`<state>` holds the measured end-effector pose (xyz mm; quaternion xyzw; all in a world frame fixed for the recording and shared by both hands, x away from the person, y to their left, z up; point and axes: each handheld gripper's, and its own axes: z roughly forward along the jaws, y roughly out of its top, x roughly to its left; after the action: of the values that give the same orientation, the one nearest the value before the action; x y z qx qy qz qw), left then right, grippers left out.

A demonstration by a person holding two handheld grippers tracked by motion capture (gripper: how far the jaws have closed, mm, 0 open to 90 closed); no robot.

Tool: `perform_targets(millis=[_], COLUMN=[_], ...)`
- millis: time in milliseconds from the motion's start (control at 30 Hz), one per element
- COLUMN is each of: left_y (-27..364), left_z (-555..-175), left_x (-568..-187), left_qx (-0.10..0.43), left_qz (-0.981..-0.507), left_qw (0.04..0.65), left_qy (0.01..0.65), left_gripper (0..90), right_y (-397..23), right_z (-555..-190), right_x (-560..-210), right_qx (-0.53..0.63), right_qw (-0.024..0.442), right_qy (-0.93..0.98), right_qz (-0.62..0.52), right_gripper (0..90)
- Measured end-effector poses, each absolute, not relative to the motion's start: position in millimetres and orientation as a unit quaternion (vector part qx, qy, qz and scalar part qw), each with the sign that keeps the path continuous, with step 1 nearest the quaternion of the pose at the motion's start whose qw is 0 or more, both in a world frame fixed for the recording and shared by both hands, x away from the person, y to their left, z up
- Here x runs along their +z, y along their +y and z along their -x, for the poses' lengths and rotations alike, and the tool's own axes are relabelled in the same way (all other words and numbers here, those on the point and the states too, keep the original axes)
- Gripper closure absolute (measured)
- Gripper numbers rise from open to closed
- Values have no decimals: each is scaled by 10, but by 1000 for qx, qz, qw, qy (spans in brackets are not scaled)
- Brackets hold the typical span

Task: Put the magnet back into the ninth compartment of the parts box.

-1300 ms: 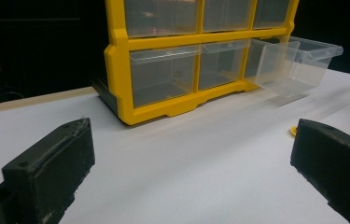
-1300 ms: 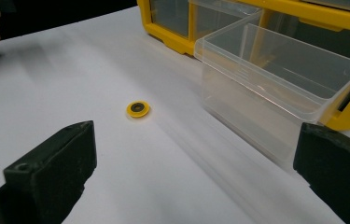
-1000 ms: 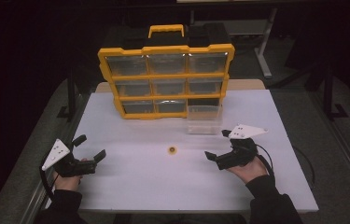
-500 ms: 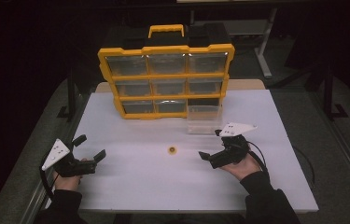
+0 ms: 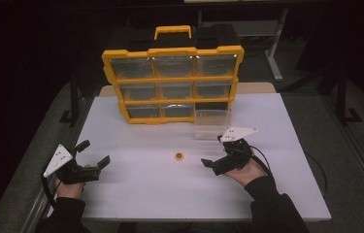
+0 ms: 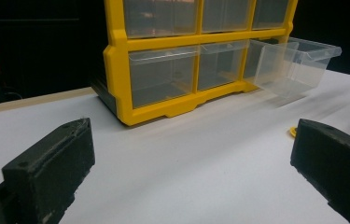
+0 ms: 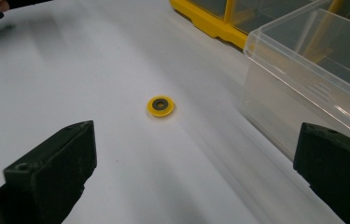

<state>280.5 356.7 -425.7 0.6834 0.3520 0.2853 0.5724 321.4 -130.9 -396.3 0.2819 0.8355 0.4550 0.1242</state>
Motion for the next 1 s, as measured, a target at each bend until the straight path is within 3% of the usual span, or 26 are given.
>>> perform_targets(millis=[1000], left_y=[3564], left_z=[-2807], left_x=[-4258], left_qx=[284], left_qz=[-684], left_qw=[573], left_qy=[351], left_gripper=[0], right_y=[-999], right_z=[-3363], right_x=[-4064], right_qx=[426], right_qw=[101], right_qy=[859], right_qz=[-265], right_gripper=[0])
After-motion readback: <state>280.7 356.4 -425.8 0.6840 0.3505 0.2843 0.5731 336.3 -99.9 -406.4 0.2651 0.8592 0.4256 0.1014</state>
